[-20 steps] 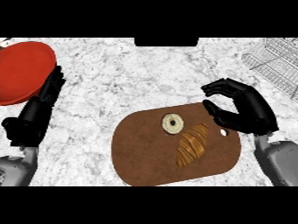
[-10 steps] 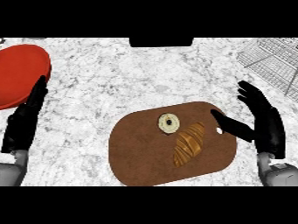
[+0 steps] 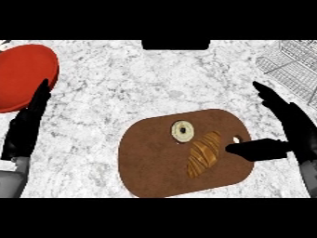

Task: Pick the cupcake from the cutting board and place it in the tiered basket

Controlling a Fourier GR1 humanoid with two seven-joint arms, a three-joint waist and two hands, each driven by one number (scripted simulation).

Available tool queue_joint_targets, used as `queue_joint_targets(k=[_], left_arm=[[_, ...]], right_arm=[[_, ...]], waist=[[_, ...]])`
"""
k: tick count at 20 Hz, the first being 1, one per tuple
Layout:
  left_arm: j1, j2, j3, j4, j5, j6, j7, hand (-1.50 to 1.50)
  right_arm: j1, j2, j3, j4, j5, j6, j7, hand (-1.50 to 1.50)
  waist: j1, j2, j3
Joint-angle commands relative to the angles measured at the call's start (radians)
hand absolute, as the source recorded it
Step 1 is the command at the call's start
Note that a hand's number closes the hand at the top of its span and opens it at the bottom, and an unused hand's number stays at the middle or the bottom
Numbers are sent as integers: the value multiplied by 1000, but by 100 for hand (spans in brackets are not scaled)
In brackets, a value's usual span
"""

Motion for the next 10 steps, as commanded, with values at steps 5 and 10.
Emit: queue_joint_targets(k=[5, 10], left_arm=[[-23, -22, 9, 39, -7, -22, -20, 0], [-14, -39, 7, 61, -38, -15, -57, 0]], right_arm=[[-369, 66, 82, 64, -5, 170, 439, -150], [-404, 154, 111, 176, 1, 181, 481, -150]], waist=[[25, 6, 1], [13, 6, 2]])
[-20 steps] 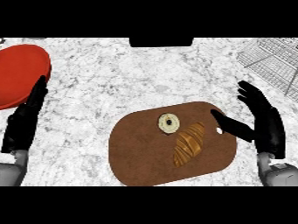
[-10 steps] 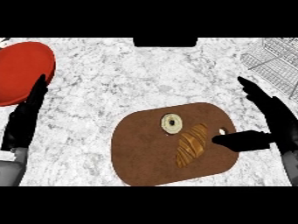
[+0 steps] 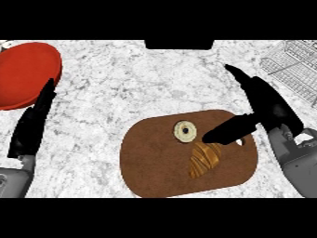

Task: Pick the cupcake from the cutting board and place it in the tiered basket

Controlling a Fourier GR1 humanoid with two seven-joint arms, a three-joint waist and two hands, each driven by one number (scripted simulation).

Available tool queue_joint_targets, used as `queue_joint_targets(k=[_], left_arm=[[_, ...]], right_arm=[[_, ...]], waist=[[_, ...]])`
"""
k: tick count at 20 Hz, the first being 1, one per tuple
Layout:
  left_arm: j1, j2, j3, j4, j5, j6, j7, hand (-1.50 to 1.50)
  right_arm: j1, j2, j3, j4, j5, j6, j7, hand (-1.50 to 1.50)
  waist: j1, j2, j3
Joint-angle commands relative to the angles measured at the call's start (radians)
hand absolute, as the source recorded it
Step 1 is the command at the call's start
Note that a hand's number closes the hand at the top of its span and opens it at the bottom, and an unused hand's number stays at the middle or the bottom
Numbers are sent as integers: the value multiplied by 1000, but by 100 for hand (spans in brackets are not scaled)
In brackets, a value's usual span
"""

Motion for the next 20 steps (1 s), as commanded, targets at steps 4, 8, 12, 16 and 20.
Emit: queue_joint_targets(k=[4, 8, 12, 16, 20], left_arm=[[5, 1, 13, -34, 3, -20, 18, 0], [-27, -8, 24, 1, -2, -19, 44, 0], [-33, -8, 41, 26, -8, -31, 16, 0], [42, -29, 42, 25, -14, -30, -60, 0], [-41, -30, 81, 110, -11, -49, -52, 0]], right_arm=[[-143, 118, 17, 185, -42, 65, 221, -150], [-93, 131, 106, 199, 8, 71, 222, -150], [-115, 168, 97, 257, 2, 78, 212, -150], [-113, 194, 112, 244, 10, 91, 256, -150], [-73, 224, 150, 268, 96, 71, 182, -150]], waist=[[7, -1, 1], [-12, -2, 1], [-11, -1, 2], [-11, -3, 1], [-19, 0, 1]])
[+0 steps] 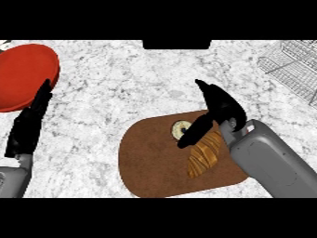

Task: Pick the cupcake from the cutting board and place it in the tiered basket

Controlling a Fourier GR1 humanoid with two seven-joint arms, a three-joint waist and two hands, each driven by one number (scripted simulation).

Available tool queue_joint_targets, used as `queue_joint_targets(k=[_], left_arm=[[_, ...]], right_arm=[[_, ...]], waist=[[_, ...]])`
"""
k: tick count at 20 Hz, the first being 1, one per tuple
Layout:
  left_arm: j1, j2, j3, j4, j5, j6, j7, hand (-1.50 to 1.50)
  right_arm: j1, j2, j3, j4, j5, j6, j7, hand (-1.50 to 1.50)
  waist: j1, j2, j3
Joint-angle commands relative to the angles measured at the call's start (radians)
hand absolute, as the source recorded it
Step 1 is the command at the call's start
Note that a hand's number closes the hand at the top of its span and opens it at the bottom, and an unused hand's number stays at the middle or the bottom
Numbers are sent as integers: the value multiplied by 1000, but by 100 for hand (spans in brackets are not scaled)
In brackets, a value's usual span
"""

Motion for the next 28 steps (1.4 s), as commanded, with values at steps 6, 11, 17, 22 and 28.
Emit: queue_joint_targets(k=[6, 11, 17, 22, 28], left_arm=[[19, 0, 9, -40, -22, -15, 26, 0], [-14, 4, 39, -28, -21, -28, 45, 0], [10, -29, 17, -10, -47, -20, 9, 0], [30, -3, 46, -94, -28, -42, 62, 0], [5, -71, 22, -33, -73, -6, 10, 0]], right_arm=[[46, 10, 64, -77, 109, 47, 205, -150], [7, 43, 35, -42, 144, 87, 198, -150], [29, 98, 30, 30, 170, 64, 179, -150], [52, 123, 21, 15, 200, 75, 207, -150], [67, 128, -14, 83, 218, 117, 135, -150]], waist=[[-6, -3, 0], [-3, -1, 0], [0, 2, 0], [2, -3, 1], [-4, 0, 1]])
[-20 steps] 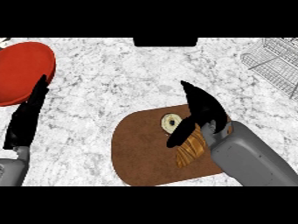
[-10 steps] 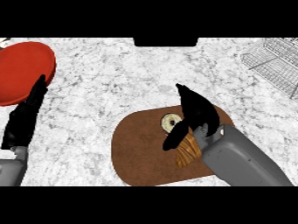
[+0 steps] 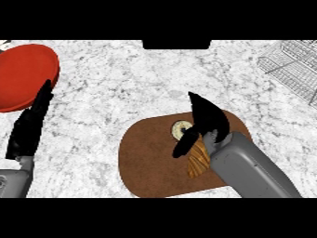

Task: Pick the cupcake from the cutting board and place it in the tiered basket

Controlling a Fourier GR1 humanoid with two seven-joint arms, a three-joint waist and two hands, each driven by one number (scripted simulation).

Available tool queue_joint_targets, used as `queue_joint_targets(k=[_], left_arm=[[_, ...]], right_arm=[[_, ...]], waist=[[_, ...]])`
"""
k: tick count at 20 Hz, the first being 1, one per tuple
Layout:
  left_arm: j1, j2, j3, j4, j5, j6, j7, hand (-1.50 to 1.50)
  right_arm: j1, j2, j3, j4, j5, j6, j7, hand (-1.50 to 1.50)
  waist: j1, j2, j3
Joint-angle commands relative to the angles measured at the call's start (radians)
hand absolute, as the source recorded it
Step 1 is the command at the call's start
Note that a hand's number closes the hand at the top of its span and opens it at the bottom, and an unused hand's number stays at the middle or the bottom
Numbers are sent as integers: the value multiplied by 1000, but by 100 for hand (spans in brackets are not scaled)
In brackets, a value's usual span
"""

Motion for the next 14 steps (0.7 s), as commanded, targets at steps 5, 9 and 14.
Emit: queue_joint_targets(k=[5, 9, 14], left_arm=[[17, -13, 14, -1, -18, -16, -15, 0], [1, 4, 55, 18, -1, -53, -24, 0], [7, -57, 7, -45, -55, -16, 35, 0]], right_arm=[[-36, 102, -52, 94, 43, 52, 125, -150], [0, 153, -67, 178, 88, 14, 41, -150], [-4, 166, -122, 205, 93, 57, 26, -150]], waist=[[4, 1, 0], [3, 1, 0], [2, 1, 0]])
